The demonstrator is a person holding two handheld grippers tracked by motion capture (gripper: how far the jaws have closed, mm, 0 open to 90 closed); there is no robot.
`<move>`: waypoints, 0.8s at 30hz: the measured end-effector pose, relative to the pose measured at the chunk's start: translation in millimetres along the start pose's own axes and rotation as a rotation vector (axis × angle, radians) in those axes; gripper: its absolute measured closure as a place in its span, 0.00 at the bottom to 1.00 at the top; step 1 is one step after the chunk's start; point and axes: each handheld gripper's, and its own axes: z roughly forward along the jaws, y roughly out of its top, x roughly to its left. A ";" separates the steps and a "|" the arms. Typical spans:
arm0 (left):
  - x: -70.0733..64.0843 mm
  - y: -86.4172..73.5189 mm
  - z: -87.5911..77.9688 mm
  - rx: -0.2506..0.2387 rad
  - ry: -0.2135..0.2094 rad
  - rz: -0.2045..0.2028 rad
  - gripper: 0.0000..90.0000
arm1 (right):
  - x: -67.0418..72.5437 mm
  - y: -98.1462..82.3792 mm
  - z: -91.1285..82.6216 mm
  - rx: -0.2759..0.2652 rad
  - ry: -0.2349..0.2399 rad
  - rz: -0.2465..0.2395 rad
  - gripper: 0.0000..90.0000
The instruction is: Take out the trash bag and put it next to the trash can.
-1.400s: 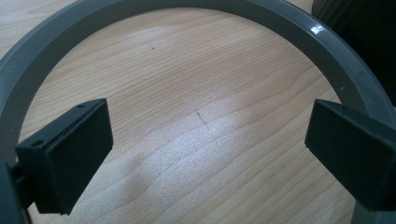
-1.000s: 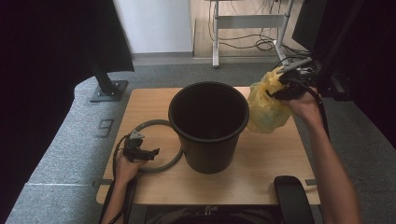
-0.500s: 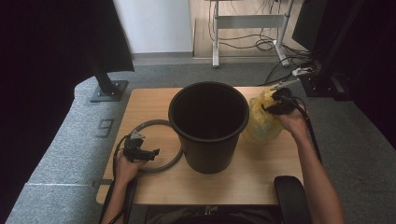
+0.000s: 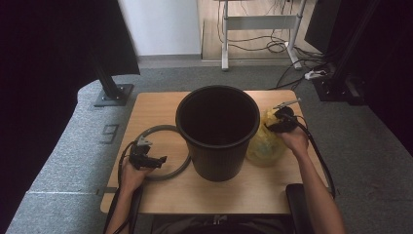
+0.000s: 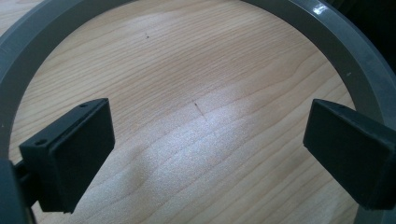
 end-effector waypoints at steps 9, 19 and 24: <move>-1.3 0.2 1.5 0.008 0.001 0.009 0.03 | -0.1 2.0 31.1 -0.014 0.001 0.029 0.73; -1.2 0.1 1.4 0.005 -0.002 0.008 0.04 | -13.1 19.1 61.8 -0.074 -0.082 0.067 0.72; -0.2 -0.2 0.3 0.001 -0.010 0.005 0.04 | -16.9 23.7 73.4 -0.083 -0.094 0.095 0.69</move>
